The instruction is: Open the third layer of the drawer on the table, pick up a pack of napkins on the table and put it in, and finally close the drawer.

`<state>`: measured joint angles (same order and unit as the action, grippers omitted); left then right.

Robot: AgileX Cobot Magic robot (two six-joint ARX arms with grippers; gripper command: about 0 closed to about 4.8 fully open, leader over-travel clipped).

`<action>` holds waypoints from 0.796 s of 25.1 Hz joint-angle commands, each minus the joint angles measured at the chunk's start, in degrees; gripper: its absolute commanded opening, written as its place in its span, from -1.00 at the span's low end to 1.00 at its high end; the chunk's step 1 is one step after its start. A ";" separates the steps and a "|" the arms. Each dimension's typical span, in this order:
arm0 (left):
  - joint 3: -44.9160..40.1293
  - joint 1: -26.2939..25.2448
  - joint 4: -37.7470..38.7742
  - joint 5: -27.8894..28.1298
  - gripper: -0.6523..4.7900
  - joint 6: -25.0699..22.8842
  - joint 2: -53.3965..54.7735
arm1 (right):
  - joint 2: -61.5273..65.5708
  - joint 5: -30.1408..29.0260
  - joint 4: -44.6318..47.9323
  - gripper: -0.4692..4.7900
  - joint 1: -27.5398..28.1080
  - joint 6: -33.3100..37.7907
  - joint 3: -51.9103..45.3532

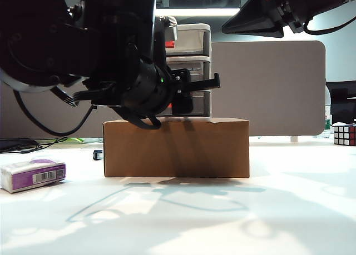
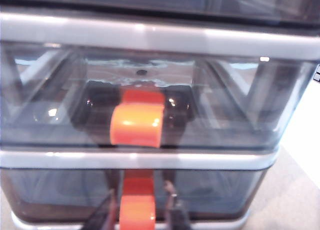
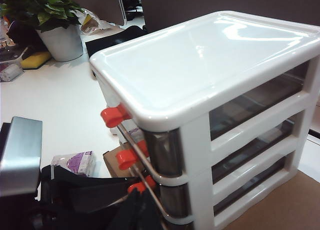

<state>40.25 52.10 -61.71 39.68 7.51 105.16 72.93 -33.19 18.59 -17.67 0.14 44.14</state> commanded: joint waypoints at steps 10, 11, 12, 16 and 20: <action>0.35 -0.13 -0.48 0.15 -0.37 -0.02 -0.09 | 5.86 -0.44 7.91 -0.84 -3.98 -0.22 0.81; 0.35 -0.15 -0.48 0.15 -0.38 -0.02 -0.09 | 6.73 -0.44 7.91 -0.84 -4.42 -0.22 1.36; 0.35 -0.15 -0.48 0.15 -0.42 -0.02 -0.09 | 7.48 -0.44 7.87 -0.84 -4.68 -0.22 1.90; 0.35 -0.15 -0.04 0.15 -0.50 -0.02 -0.09 | 10.34 -0.46 8.00 -0.84 -5.18 -0.20 4.04; 0.35 -0.13 -0.09 0.15 -0.59 0.00 0.24 | 12.70 -0.42 8.31 -0.84 -5.40 -0.20 6.05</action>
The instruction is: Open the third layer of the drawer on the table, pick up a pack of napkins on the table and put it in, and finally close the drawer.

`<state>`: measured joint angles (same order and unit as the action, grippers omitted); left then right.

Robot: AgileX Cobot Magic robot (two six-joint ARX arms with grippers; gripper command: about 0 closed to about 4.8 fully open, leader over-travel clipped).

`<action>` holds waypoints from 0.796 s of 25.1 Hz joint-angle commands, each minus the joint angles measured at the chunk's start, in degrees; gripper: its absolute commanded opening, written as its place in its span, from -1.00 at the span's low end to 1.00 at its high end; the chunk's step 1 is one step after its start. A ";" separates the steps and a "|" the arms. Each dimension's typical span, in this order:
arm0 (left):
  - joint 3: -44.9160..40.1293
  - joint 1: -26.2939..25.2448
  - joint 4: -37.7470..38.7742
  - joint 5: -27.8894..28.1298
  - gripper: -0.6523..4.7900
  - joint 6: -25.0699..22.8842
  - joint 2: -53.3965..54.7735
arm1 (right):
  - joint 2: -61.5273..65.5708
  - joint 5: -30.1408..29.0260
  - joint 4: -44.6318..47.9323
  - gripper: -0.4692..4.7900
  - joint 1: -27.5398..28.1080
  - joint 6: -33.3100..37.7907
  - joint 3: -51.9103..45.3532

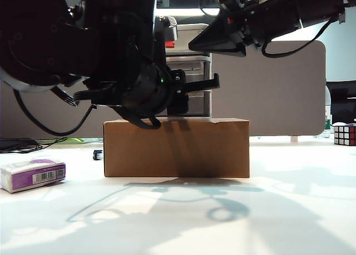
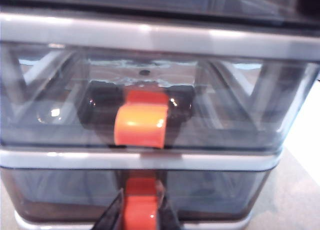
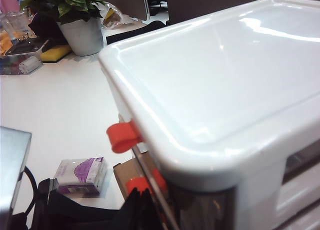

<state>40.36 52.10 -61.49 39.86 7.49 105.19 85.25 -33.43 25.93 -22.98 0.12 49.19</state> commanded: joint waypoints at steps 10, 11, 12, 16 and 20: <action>0.22 0.00 0.26 -0.02 -0.78 1.29 0.26 | 0.61 0.26 1.40 -0.84 -0.11 -0.22 1.18; 0.22 0.00 0.39 -0.02 -0.78 1.95 0.26 | 0.61 0.28 1.38 -0.84 -0.11 -0.22 1.18; 0.22 0.15 0.76 -0.02 -0.78 2.64 0.22 | 0.61 0.28 1.38 -0.84 -0.11 -0.35 1.18; 0.22 1.64 1.05 0.35 -0.78 2.56 0.22 | 0.63 0.55 1.38 -0.84 -0.11 -0.42 1.18; 0.17 4.33 1.07 3.98 -0.78 2.36 0.22 | 0.63 1.84 1.38 -0.84 -0.11 -0.42 1.18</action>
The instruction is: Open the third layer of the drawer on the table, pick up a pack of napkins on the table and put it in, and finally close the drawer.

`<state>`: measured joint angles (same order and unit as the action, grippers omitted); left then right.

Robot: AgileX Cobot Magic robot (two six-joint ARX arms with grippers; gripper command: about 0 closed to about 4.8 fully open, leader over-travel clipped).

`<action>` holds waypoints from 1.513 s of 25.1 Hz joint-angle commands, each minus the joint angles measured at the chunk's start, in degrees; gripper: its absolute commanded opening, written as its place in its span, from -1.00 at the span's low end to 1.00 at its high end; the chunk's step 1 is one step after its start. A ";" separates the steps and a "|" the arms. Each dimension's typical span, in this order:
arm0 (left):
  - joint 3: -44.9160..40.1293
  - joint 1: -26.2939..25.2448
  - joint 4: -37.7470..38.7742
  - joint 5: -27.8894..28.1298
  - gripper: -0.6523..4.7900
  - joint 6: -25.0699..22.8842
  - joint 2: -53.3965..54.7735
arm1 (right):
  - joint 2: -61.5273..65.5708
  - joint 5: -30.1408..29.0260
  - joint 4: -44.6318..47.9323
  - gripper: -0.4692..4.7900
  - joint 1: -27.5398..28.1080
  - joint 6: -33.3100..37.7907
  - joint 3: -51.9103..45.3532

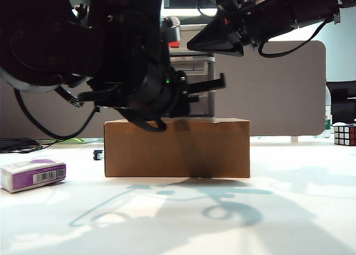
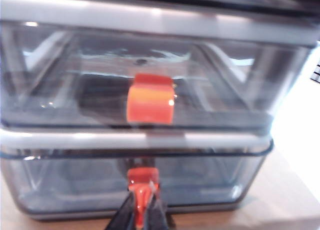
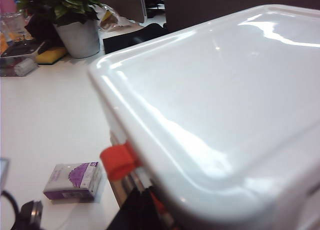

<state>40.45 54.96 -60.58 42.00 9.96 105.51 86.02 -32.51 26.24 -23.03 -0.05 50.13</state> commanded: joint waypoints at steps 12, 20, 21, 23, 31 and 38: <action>-0.83 7.69 6.38 11.02 -0.78 -0.24 -3.23 | -0.13 2.62 1.05 -0.84 -0.07 -0.22 0.24; -7.85 9.86 6.58 12.41 -0.78 1.25 -10.75 | -0.13 2.62 1.01 -0.84 -0.07 -0.20 0.42; -8.35 10.19 6.58 12.44 -0.78 1.27 -11.17 | -0.13 2.62 1.03 -0.84 -0.07 -0.20 0.50; -9.68 11.41 6.58 12.48 -0.78 1.81 -12.13 | -0.13 2.60 1.03 -0.84 -0.09 -0.17 0.76; -9.90 8.52 8.02 4.55 -0.27 6.84 -12.11 | -0.13 2.32 0.63 -0.84 -0.48 0.04 0.76; -9.70 5.62 8.22 -1.53 0.04 8.09 -12.11 | -0.13 2.40 0.66 -0.84 -0.90 0.02 0.76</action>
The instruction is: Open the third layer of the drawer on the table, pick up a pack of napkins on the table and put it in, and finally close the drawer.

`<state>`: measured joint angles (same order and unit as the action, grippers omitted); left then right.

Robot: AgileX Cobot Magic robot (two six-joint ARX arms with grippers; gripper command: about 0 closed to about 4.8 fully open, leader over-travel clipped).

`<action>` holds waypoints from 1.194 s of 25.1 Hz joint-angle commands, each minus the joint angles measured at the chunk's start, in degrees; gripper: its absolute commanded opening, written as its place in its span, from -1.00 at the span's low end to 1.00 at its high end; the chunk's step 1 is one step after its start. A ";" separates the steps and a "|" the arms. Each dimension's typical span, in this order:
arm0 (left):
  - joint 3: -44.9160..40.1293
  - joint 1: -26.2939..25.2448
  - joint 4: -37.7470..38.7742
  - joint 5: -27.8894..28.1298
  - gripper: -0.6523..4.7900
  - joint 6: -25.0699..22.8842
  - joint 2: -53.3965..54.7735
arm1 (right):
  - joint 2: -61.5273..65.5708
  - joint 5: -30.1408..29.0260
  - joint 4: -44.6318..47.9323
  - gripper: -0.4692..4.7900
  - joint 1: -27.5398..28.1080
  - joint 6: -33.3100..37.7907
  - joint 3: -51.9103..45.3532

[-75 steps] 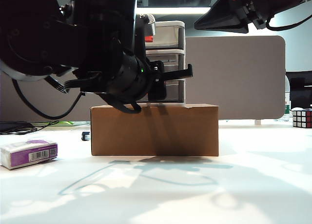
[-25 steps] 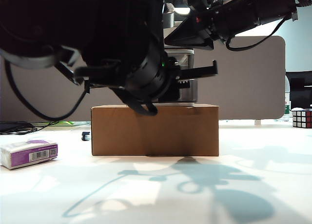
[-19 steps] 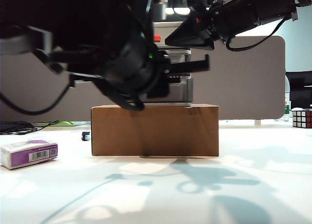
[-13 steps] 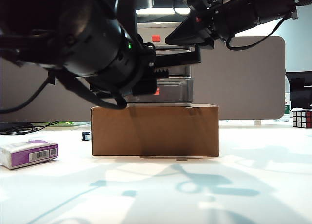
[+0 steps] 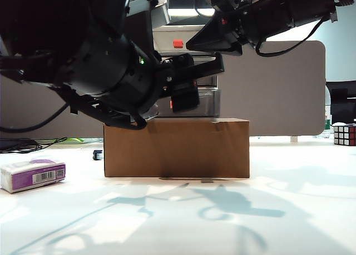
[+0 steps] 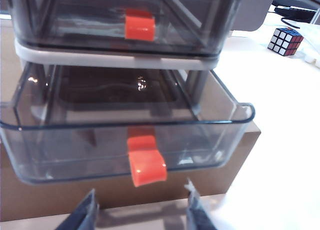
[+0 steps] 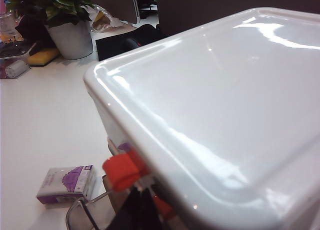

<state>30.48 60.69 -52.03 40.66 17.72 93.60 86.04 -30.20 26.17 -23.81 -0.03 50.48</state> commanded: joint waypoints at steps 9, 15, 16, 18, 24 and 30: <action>4.07 -0.44 0.79 0.52 0.03 0.07 2.54 | -0.15 0.04 0.63 -0.84 -0.11 0.00 0.42; 4.11 -0.55 0.57 0.68 0.02 0.09 2.89 | -0.15 0.00 0.44 -0.84 -0.11 0.00 0.39; 4.13 -0.74 0.48 0.68 0.02 0.09 2.89 | -0.15 0.00 0.44 -0.84 -0.11 0.00 0.39; 4.57 -0.87 0.46 2.40 0.02 -0.83 3.21 | -0.15 0.00 0.42 -0.84 -0.11 0.00 0.39; 7.19 -0.85 0.57 3.06 0.01 -4.02 4.74 | -0.15 -0.07 0.42 -0.84 -0.11 0.00 0.39; 7.67 -0.85 0.59 3.34 -0.26 -4.02 5.42 | -0.15 -0.42 -0.48 -0.84 -0.11 -0.02 0.39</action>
<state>37.89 59.92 -51.13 43.77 13.91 99.15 86.04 -30.24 25.50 -23.84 -0.03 50.48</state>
